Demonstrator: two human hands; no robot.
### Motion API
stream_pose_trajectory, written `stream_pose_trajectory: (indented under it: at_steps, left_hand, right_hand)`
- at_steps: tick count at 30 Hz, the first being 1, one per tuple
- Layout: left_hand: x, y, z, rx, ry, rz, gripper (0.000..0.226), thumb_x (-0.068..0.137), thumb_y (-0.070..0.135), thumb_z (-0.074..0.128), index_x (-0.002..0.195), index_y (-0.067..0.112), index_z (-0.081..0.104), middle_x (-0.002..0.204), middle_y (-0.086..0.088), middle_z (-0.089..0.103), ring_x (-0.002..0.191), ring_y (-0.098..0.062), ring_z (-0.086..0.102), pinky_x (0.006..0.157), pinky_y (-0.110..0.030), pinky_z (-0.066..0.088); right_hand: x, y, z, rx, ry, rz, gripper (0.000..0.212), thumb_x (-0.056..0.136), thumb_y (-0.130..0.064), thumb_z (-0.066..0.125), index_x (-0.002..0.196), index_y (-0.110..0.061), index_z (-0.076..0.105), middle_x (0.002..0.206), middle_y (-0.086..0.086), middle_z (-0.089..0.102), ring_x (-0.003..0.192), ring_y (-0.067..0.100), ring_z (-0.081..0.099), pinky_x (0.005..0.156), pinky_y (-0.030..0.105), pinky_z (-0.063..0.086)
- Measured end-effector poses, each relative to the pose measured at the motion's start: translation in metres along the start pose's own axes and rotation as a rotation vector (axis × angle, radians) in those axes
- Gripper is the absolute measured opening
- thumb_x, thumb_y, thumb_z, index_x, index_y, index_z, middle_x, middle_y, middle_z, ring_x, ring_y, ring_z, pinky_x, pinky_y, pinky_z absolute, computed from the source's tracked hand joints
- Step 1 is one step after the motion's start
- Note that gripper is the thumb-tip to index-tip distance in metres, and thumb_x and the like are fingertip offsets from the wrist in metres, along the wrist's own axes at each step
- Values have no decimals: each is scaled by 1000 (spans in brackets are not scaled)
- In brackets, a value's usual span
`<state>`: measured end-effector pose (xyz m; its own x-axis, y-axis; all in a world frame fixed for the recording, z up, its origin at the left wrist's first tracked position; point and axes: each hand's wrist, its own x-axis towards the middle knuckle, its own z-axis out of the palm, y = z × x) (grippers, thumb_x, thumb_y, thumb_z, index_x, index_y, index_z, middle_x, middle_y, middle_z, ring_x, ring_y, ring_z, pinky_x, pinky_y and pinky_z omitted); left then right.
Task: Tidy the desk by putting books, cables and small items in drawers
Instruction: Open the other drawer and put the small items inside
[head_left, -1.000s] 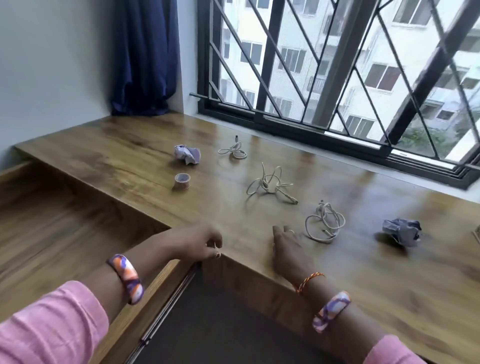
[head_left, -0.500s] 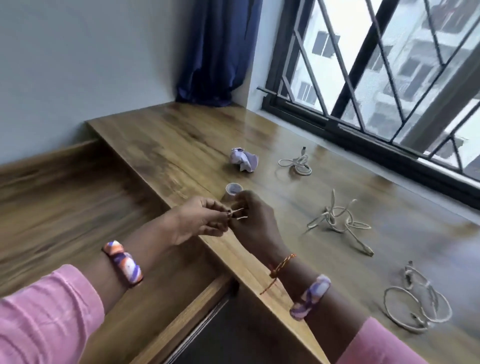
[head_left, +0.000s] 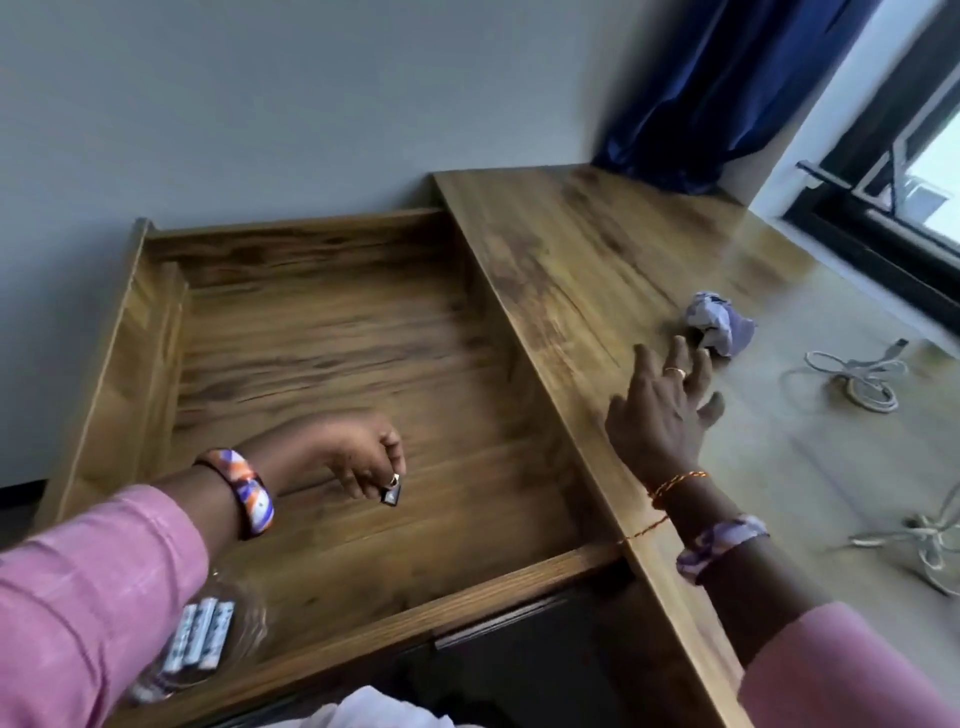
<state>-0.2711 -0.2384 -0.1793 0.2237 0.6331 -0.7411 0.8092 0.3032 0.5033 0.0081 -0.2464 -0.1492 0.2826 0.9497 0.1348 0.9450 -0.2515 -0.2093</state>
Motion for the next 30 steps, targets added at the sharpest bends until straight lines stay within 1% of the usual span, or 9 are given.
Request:
stream_pose_trajectory:
  at_steps: [2,5,11,14,16,18,22,26,30]
  left_hand:
    - [-1,-26,3,65,-39,-90,22,88,-3,53,75,14,50,62,-2,59,36,0,54,38,-15,45]
    - [-3,-50,10,190,-87,-176,22,88,-1,54,72,14,49,53,1,60,33,1,54,36,-13,44]
    - [-13,-64,32,440,-149,-196,23,84,7,63,66,17,52,59,3,56,31,3,50,35,-10,38]
    - [-15,-68,41,542,-104,-161,6,80,11,68,74,11,66,54,3,57,35,0,50,35,-12,36]
    - [-21,-69,46,584,-69,-153,15,81,9,64,92,0,68,72,-9,63,49,-10,53,38,-13,35]
    - [-32,-66,53,620,-8,-143,21,84,7,60,101,-5,66,84,-19,60,48,-13,44,33,-13,30]
    - [-58,-57,58,678,159,-72,24,87,8,54,106,2,67,83,-9,66,40,-5,44,30,-10,29]
    - [-95,-35,60,369,260,294,17,87,14,59,103,8,65,81,-2,63,62,-10,56,54,-20,41]
    - [-148,-15,84,-333,8,575,28,87,9,61,112,19,58,95,-3,62,81,-13,61,61,-22,50]
  right_hand:
    - [6,10,2,29,-51,90,44,87,-15,49,130,-15,39,152,17,18,140,39,9,104,57,22]
    - [5,18,5,44,-33,16,34,89,-19,51,122,-10,53,136,19,38,123,44,31,91,48,38]
    - [-17,5,13,154,24,-258,20,87,-18,56,102,-15,69,110,17,62,112,36,46,85,31,25]
    - [-43,-11,10,269,15,-293,20,87,-13,54,98,-16,71,109,14,61,106,35,50,85,31,32]
    - [-63,-21,5,365,-25,-277,27,85,-6,53,102,-17,71,113,11,58,108,33,50,87,32,40]
    - [-83,-28,-3,453,-71,-259,33,82,-3,56,107,-19,69,116,8,58,111,28,50,84,26,41]
    - [-124,-33,-20,605,-123,-220,39,76,-14,70,114,-18,62,106,0,63,97,17,59,71,20,38]
    - [-174,-39,-38,945,-193,-114,39,70,-18,79,104,-23,61,102,-5,64,90,12,63,72,19,52]
    - [-221,-46,-51,1262,-315,-72,41,71,2,74,103,-19,60,111,11,63,104,26,62,86,39,54]
